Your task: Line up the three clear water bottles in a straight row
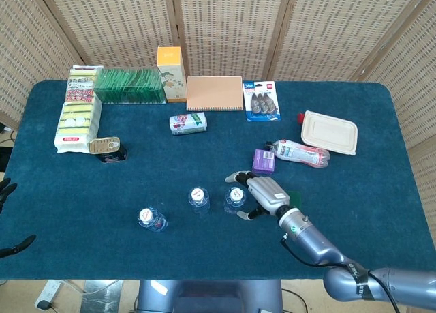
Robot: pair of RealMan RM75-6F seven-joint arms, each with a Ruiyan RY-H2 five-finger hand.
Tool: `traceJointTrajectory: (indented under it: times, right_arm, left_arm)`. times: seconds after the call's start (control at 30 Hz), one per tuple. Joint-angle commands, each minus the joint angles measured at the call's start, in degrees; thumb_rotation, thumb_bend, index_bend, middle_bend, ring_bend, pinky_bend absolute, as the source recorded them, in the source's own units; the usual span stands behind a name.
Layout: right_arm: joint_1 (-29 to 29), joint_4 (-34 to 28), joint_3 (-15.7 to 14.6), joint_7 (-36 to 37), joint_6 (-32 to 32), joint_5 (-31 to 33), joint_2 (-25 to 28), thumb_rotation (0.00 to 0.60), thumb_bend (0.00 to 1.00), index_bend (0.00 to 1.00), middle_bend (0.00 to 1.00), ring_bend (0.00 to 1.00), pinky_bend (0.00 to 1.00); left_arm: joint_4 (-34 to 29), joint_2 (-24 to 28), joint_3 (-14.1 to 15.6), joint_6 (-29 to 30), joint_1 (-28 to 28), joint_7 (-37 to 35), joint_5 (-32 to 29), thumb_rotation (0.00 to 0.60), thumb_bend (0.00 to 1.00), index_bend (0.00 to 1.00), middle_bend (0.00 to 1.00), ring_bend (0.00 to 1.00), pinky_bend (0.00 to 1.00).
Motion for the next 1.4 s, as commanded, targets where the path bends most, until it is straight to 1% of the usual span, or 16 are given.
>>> traceJointTrajectory:
  times: [0.03, 0.1, 0.2, 0.3, 0.37, 0.43, 0.47, 0.5, 0.57, 0.67, 0.77, 0.83, 1.03, 1.17, 1.27, 1.4]
  right_arm:
    - [-0.36, -0.60, 0.00, 0.60, 0.18, -0.90, 0.89, 0.600, 0.28, 0.14, 0.10, 0.06, 0.20]
    - [-0.71, -1.15, -0.11, 0.44, 0.81, -1.57, 1.69, 0.600, 0.28, 0.14, 0.08, 0.04, 0.18]
    - [-1.88, -3.47, -0.31, -0.07, 2.68, -2.83, 4.34, 0.600, 0.28, 0.13, 0.07, 0.03, 0.16]
    - [-3.88, -6.47, -0.94, 0.06, 4.52, -4.64, 8.52, 0.600, 0.28, 0.13, 0.06, 0.01, 0.14]
    - [-6.85, -9.16, -1.94, 1.84, 6.67, -7.87, 12.75, 0.600, 0.27, 0.13, 0.05, 0.00, 0.14]
    - [-9.24, -10.62, -2.64, 4.32, 8.13, -10.87, 15.66, 0.600, 0.23, 0.12, 0.04, 0.00, 0.14]
    - [-11.25, -11.65, -3.33, 6.20, 9.56, -13.24, 17.98, 0.600, 0.19, 0.11, 0.03, 0.00, 0.14]
    - [-12.18, -12.07, -3.69, 7.19, 10.16, -14.52, 19.06, 0.600, 0.15, 0.10, 0.03, 0.00, 0.14]
    - [-14.60, -12.76, -4.78, 9.98, 11.70, -18.23, 21.77, 0.600, 0.05, 0.09, 0.01, 0.00, 0.13]
    - [-19.99, -12.03, -6.96, 14.85, 17.34, -24.99, 25.14, 0.600, 0.00, 0.07, 0.00, 0.00, 0.11]
    - [-24.64, -9.06, -8.92, 18.16, 23.66, -30.87, 24.99, 0.590, 0.00, 0.07, 0.00, 0.00, 0.09]
    - [-27.40, -6.51, -9.96, 18.95, 27.77, -33.71, 24.13, 0.559, 0.00, 0.07, 0.00, 0.00, 0.07]
    - [-34.30, -0.63, -12.62, 20.15, 37.52, -39.31, 21.11, 0.542, 0.00, 0.07, 0.00, 0.00, 0.08]
    - [-37.49, 1.56, -13.93, 21.39, 41.79, -41.98, 19.42, 0.542, 0.00, 0.08, 0.00, 0.00, 0.10]
    - [-39.05, 2.63, -14.61, 23.26, 43.83, -43.43, 18.44, 0.541, 0.00, 0.08, 0.01, 0.00, 0.10]
    - [-39.93, 4.08, -14.88, 25.63, 45.04, -44.68, 17.79, 0.542, 0.00, 0.08, 0.01, 0.00, 0.10]
  left_arm:
    - [-0.04, 0.01, 0.02, 0.16, 0.07, 0.01, 0.08, 0.600, 0.16, 0.00, 0.00, 0.00, 0.02]
    - [-0.05, 0.04, 0.05, 0.20, 0.10, -0.05, 0.10, 0.600, 0.16, 0.00, 0.00, 0.00, 0.02]
    - [0.01, 0.05, 0.02, 0.20, 0.13, -0.23, -0.03, 0.600, 0.16, 0.00, 0.00, 0.00, 0.02]
    - [0.20, 0.14, -0.03, 0.26, 0.16, -0.94, -0.20, 0.600, 0.16, 0.00, 0.00, 0.00, 0.02]
    - [0.45, 0.36, -0.11, 0.27, 0.22, -2.09, -0.61, 0.600, 0.16, 0.00, 0.00, 0.00, 0.02]
    - [0.59, 0.64, -0.08, 0.24, 0.23, -3.11, -0.71, 0.600, 0.16, 0.00, 0.00, 0.00, 0.02]
    - [0.72, 0.93, 0.07, 0.29, 0.26, -4.24, -0.53, 0.600, 0.16, 0.00, 0.00, 0.00, 0.02]
    - [0.86, 1.04, 0.13, 0.34, 0.31, -4.64, -0.51, 0.600, 0.16, 0.00, 0.00, 0.00, 0.02]
    - [1.44, 1.12, 0.22, 0.36, 0.48, -4.96, -0.71, 0.600, 0.16, 0.00, 0.00, 0.00, 0.02]
    - [2.90, 0.68, 0.98, -1.68, -0.06, -6.21, -0.55, 0.600, 0.13, 0.00, 0.00, 0.00, 0.02]
    - [4.42, -0.22, 0.97, -4.10, -1.65, -8.76, -0.32, 0.600, 0.10, 0.00, 0.00, 0.00, 0.02]
    - [5.57, -1.23, 0.90, -5.60, -3.04, -10.82, 0.40, 0.600, 0.09, 0.00, 0.00, 0.00, 0.02]
    - [9.85, -5.39, 1.15, -6.70, -7.60, -17.97, 6.43, 0.600, 0.07, 0.00, 0.00, 0.00, 0.02]
    - [11.06, -8.06, 2.05, -7.99, -10.57, -20.74, 10.03, 0.600, 0.07, 0.00, 0.00, 0.00, 0.02]
    - [11.29, -9.93, 3.17, -9.91, -12.65, -22.11, 12.00, 0.600, 0.07, 0.00, 0.00, 0.00, 0.02]
    - [11.72, -13.44, 3.55, -13.53, -14.67, -20.86, 11.34, 0.600, 0.07, 0.00, 0.00, 0.00, 0.02]
